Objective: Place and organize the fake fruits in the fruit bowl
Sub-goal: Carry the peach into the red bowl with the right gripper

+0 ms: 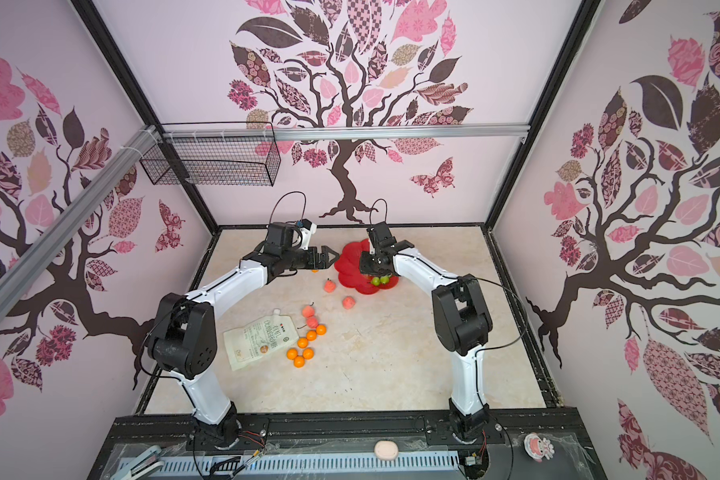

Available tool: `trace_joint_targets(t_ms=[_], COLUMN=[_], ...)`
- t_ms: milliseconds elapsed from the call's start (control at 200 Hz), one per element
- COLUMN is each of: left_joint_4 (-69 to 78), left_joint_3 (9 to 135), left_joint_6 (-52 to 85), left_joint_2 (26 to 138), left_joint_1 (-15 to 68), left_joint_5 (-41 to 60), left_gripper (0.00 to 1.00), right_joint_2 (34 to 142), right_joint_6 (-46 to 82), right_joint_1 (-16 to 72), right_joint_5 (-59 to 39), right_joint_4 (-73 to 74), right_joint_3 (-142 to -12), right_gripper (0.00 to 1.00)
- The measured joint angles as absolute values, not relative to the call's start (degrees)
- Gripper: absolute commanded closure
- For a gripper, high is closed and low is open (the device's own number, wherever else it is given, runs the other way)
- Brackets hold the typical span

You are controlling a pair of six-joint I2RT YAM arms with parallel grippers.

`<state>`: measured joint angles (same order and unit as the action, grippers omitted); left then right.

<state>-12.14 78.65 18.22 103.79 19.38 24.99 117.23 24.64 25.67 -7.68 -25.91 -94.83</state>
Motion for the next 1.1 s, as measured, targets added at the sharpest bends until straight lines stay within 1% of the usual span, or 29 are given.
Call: trace_joint_targets(t_ms=[205,370,700,970,1100], left_joint_4=[-13.04,-16.88,-19.90,-21.67,-22.37], left_joint_3=[78.72,80.40,81.69,82.81,83.24], left_joint_6=[18.00,16.43,16.21,15.35,15.14], left_joint_2=[104.18,106.48,107.39,107.74,108.25], left_joint_1=[20.27,21.23,22.20,22.17,22.17], left_joint_5=[23.14,20.58,20.16,18.00,18.11], left_gripper=[0.02,0.02,0.02,0.02,0.02], right_joint_2=[124.92,130.76,142.37,145.18,145.18], right_joint_6=[24.27,23.97,20.56,15.05,13.37], right_joint_1=[25.69,25.69,25.69,25.69,25.69], right_joint_5=[-5.74,-3.95,3.01,8.27,9.52], right_joint_4=[-29.56,-32.77,-40.38,-43.46,-44.21], right_joint_3=[-104.99,-112.42,-127.90,-132.22,-132.79], right_gripper=[0.59,0.59,0.58,0.57,0.55])
